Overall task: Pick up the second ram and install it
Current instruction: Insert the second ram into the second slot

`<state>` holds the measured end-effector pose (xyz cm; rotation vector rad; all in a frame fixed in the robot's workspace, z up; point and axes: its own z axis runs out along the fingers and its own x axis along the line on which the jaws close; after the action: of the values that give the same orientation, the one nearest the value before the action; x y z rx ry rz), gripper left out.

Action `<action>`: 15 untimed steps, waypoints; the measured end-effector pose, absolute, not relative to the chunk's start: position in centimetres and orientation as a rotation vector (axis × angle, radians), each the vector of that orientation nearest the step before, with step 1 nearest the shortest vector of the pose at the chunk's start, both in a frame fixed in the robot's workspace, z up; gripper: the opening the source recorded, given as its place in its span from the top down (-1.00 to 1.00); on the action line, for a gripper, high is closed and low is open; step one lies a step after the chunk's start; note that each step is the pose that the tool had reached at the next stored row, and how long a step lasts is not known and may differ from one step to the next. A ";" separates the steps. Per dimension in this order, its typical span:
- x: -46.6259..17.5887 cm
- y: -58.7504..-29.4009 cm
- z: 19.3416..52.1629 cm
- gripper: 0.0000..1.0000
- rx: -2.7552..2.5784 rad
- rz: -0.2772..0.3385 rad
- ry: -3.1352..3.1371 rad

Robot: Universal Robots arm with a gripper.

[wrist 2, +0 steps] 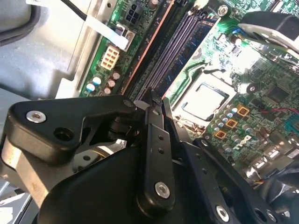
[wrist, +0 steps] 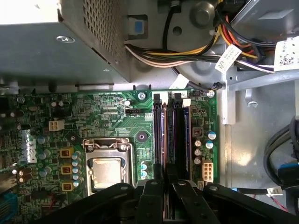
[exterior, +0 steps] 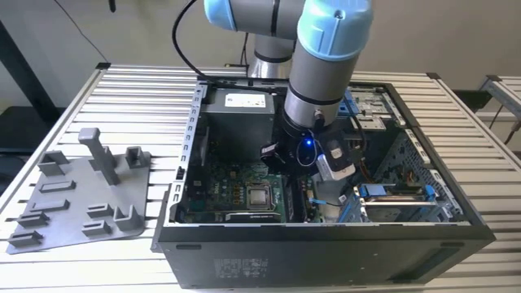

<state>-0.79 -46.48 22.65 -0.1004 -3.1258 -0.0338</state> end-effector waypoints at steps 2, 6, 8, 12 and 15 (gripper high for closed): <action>-0.7 -46.5 22.6 0.72 -0.100 -0.034 -3.126; -0.7 -46.5 22.5 0.72 -0.101 -0.034 -3.126; -0.7 -46.5 22.5 0.72 -0.101 -0.034 -3.126; -0.7 -46.5 22.5 0.72 -0.107 -0.034 -3.126; -0.7 -46.5 22.4 0.72 -0.111 -0.034 -3.126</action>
<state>-0.69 -46.46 22.41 -0.1111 -3.1256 -0.0343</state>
